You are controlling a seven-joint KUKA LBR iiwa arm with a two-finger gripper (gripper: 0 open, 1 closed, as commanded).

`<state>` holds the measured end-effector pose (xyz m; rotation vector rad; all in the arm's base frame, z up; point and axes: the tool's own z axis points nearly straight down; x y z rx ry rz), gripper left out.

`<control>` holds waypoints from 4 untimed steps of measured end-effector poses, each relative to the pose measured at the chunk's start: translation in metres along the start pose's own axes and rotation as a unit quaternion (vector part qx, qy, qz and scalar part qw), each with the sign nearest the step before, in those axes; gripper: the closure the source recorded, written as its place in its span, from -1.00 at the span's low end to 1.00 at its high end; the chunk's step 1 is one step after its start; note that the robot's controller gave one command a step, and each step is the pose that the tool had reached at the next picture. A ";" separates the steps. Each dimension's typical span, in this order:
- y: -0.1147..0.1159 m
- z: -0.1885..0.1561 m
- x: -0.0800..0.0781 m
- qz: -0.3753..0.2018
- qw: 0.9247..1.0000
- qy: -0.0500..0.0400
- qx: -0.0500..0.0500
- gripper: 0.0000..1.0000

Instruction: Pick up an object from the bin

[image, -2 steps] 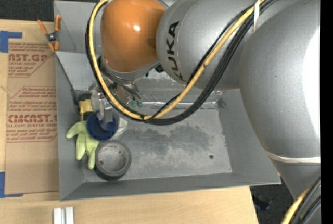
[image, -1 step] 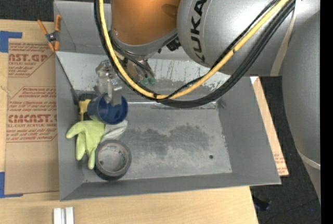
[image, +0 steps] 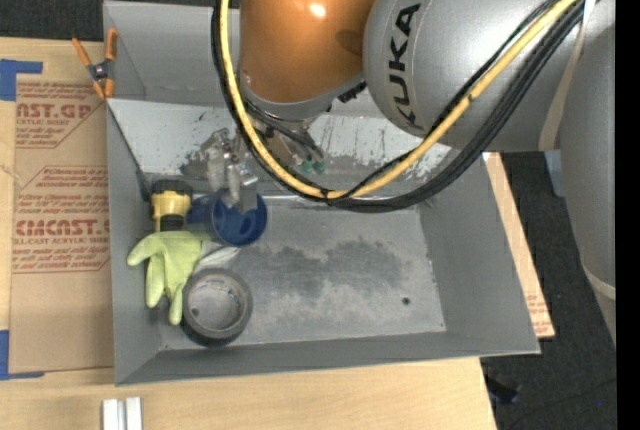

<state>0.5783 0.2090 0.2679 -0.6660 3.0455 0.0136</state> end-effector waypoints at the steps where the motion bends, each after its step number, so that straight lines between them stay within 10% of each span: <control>1: 0.021 0.005 0.002 -0.060 0.998 0.005 -0.001 1.00; 3: 0.031 0.054 -0.007 0.095 0.995 0.000 -0.001 1.00; 4: -0.016 0.083 0.004 -0.015 1.000 -0.002 0.000 1.00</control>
Offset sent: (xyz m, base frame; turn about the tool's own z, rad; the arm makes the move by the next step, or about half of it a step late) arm 0.0045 0.0327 -0.0724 0.2669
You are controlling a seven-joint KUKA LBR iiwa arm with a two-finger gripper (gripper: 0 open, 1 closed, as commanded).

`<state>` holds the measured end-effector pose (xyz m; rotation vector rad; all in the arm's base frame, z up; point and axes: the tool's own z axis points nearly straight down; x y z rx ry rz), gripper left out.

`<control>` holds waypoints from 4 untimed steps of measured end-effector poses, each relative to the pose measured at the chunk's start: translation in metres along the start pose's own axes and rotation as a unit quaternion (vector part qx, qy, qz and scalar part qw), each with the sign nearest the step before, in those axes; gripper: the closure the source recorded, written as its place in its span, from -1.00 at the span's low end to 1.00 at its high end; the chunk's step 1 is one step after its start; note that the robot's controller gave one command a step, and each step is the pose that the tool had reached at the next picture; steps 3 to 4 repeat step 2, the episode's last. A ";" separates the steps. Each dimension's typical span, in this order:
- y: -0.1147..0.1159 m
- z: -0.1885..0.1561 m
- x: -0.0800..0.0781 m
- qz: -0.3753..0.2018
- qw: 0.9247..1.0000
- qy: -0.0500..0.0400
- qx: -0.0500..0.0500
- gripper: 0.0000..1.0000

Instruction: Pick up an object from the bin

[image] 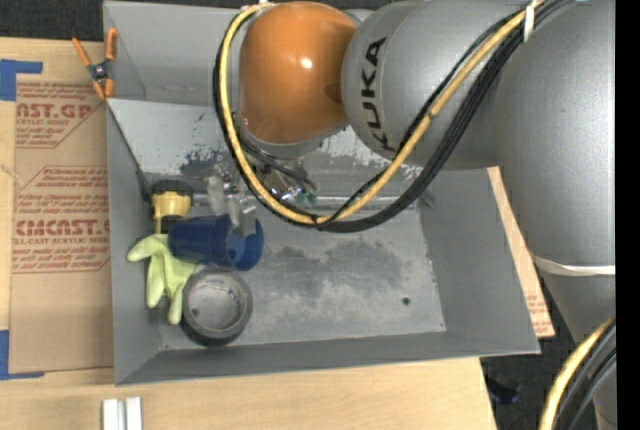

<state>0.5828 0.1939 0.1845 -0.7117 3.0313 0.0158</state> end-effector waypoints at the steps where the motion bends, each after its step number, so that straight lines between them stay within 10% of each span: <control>1: -0.003 0.018 -0.010 0.015 1.000 -0.001 0.006 1.00; 4: -0.002 0.018 -0.013 -0.040 0.999 -0.007 0.009 1.00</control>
Offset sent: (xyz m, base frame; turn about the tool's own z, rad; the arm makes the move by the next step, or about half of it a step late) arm 0.0069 0.0356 -0.0671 -0.0944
